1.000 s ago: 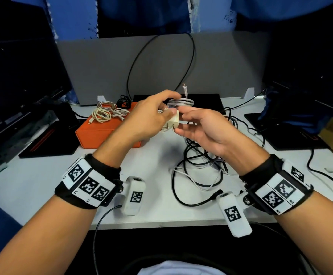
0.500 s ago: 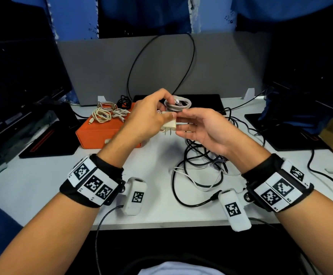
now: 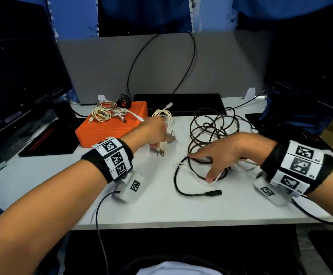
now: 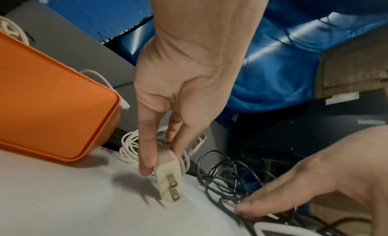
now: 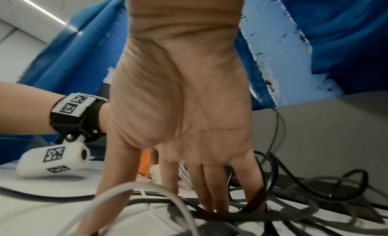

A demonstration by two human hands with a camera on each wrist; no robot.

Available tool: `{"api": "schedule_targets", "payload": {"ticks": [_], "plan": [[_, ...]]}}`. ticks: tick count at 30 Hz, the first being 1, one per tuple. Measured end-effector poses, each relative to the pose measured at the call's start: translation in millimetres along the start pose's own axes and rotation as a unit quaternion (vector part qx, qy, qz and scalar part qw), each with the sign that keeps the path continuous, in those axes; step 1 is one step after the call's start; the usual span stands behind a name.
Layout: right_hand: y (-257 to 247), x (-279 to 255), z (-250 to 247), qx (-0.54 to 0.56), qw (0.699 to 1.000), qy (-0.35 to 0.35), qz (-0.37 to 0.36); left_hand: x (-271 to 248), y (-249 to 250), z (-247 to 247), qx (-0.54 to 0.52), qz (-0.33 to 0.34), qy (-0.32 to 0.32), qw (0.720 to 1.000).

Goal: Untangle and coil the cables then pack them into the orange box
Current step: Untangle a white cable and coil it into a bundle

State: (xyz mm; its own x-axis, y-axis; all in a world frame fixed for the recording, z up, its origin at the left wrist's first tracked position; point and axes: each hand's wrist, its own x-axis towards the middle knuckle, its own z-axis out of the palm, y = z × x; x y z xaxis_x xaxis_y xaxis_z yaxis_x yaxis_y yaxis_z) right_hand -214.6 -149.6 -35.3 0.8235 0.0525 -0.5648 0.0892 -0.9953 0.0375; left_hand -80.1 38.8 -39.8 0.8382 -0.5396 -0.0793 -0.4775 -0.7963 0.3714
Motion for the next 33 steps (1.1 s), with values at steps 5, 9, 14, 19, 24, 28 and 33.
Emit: {"api": "schedule_targets", "payload": {"ticks": [5, 9, 14, 19, 24, 28, 33], "plan": [[33.0, 23.1, 1.5, 0.021, 0.998, 0.036, 0.049, 2.2, 0.1, -5.7, 0.124, -0.036, -0.035, 0.991], [43.0, 29.0, -3.4, 0.025, 0.995, 0.080, 0.062, 1.4, -1.6, -6.0, 0.187, 0.017, -0.082, 0.979], [38.5, 30.9, -8.8, -0.006, 0.992, 0.117, 0.037, -3.1, 4.6, 2.7, 0.313, 0.033, -0.078, 0.946], [40.1, 16.5, -32.5, 0.007, 0.976, 0.218, 0.016, -4.4, 6.4, -3.8, 0.369, 0.015, -0.052, 0.928], [45.7, 7.1, -43.0, -0.009, 0.993, 0.090, 0.071, -1.0, 18.8, 2.8, 0.275, 0.139, 0.040, 0.951], [35.6, 13.7, -32.5, 0.055, 0.997, 0.037, 0.033, 0.2, 42.8, 26.6, 0.244, 0.246, -0.075, 0.935], [26.9, 19.7, -20.2, 0.023, 0.999, 0.034, 0.015, 13.7, 49.0, 26.5, 0.207, 0.225, -0.007, 0.952]]}}
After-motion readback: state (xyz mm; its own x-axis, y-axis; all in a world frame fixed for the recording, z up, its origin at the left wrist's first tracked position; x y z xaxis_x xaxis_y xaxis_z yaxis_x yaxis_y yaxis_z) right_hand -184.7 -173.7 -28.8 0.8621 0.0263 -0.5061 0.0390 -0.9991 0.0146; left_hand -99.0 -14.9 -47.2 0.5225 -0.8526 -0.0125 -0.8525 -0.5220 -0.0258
